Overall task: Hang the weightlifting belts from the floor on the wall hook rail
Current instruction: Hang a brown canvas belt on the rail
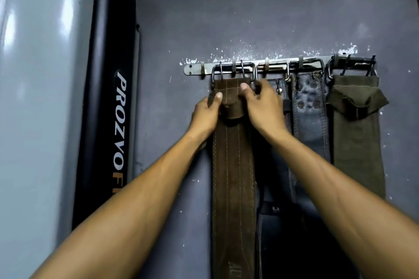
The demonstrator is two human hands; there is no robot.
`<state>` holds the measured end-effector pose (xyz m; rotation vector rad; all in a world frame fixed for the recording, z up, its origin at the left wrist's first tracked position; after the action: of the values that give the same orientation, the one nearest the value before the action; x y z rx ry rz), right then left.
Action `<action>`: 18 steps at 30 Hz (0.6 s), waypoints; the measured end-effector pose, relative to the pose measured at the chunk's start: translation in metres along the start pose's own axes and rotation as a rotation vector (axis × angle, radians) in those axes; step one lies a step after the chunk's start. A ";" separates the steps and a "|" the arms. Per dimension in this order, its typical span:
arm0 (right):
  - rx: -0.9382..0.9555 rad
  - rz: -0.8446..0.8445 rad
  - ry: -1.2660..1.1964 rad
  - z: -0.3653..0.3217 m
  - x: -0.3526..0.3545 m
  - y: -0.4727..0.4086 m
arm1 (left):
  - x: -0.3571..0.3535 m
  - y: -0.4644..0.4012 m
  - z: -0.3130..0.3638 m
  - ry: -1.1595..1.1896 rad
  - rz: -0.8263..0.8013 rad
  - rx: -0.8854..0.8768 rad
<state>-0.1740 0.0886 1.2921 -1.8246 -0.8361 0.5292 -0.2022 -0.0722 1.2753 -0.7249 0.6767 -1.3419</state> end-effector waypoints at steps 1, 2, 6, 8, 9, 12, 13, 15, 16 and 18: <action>-0.032 0.015 -0.034 0.007 0.000 0.013 | -0.004 0.011 -0.010 0.116 -0.070 0.030; -0.045 0.011 -0.052 0.013 -0.002 0.026 | -0.009 0.023 -0.020 0.192 -0.132 0.057; -0.009 -0.004 -0.039 0.020 -0.010 0.050 | -0.016 0.060 -0.044 0.113 -0.084 0.061; -0.006 0.020 -0.014 0.019 -0.009 0.052 | -0.018 0.065 -0.042 0.089 0.004 0.064; -0.016 0.020 -0.025 0.018 -0.008 0.052 | -0.019 0.065 -0.040 0.089 0.027 0.072; -0.056 -0.003 -0.147 0.014 -0.004 0.062 | -0.018 0.070 -0.034 0.164 0.053 0.064; -0.076 -0.023 -0.204 0.016 -0.003 0.073 | -0.016 0.074 -0.035 0.199 0.040 0.068; -0.111 -0.071 -0.236 0.027 -0.001 0.105 | -0.010 0.092 -0.047 0.243 -0.012 0.092; -0.119 -0.098 -0.216 0.034 -0.002 0.123 | -0.009 0.106 -0.057 0.239 -0.029 0.114; -0.137 -0.119 -0.176 0.044 -0.002 0.150 | -0.009 0.131 -0.075 0.178 -0.042 0.142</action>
<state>-0.1604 0.0777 1.1372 -1.8568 -1.1175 0.5736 -0.1825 -0.0584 1.1257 -0.5119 0.7023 -1.4891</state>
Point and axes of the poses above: each hand's wrist, its own y-axis away from the middle knuckle, its own x-axis out of the back of the hand, z = x × y, the point moved 4 cm from there along -y, towards the middle knuckle, and after that the axes turned 4 degrees about y, right-handed, at the moved point
